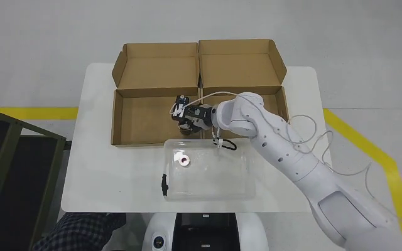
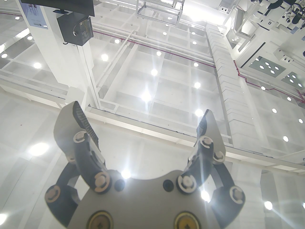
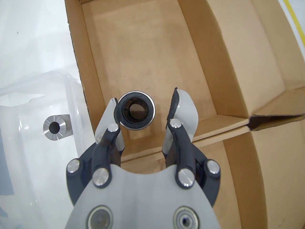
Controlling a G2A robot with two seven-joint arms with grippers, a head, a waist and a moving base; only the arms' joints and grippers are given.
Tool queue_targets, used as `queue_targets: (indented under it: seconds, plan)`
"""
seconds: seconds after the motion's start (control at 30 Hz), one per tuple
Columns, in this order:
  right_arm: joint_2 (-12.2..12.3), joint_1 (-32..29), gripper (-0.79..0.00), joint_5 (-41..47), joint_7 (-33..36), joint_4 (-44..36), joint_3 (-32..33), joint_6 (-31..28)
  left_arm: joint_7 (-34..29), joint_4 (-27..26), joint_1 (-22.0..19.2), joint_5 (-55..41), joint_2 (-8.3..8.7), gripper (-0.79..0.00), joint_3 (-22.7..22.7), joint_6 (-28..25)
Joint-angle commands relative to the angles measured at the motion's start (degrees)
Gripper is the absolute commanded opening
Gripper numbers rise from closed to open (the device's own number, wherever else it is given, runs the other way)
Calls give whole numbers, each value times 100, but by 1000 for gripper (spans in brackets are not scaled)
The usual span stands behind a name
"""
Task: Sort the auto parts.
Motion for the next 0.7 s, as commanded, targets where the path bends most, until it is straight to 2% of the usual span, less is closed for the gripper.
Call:
queue_targets:
  seconds: [0.0, 0.33, 0.67]
  plan:
    - [46, -55, -406, -56, 35, -252, 128, -20, 0, 0, 0, 0, 0, 0, 0, 0]
    - [335, -870, -379, -583, 459, -1986, 591, -273, 0, 0, 0, 0, 0, 0, 0, 0]
    - [548, -1778, -329, -793, 636, -2956, 755, -671, 0, 0, 0, 0, 0, 0, 0, 0]
